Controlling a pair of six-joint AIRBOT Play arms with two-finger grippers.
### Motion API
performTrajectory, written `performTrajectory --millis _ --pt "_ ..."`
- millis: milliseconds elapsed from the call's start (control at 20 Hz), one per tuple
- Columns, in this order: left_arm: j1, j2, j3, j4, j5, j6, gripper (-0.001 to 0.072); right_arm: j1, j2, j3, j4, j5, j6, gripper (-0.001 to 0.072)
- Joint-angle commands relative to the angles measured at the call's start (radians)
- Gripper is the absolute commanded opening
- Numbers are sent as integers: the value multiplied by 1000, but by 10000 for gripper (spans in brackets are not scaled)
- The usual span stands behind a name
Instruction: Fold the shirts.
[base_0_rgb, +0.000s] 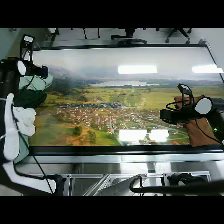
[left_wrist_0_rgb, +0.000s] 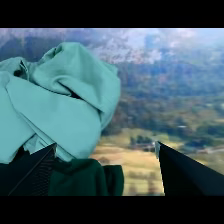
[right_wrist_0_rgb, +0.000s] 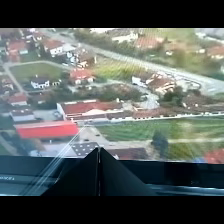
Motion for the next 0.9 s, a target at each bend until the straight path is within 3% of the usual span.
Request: performTrajectory --millis 0,200,500,550,600,650,850 --pt "93 -272 173 22 39 22 706 1 0 0 9 -8 0 19" --pt "140 -450 281 21 116 20 706 1 0 0 18 -8 -20 19" --pt "138 -562 280 22 201 21 703 1 0 0 53 -8 -19 19" --pt "141 -568 280 23 186 21 534 1 0 0 57 -8 -19 19" --pt "140 -567 280 23 159 21 187 1 -1 0 57 -8 -19 19" --pt "139 -555 280 21 137 21 13 1 0 0 57 -8 -21 19" --pt "79 -410 280 20 168 7 12 1 -1 0 56 -9 -22 19"
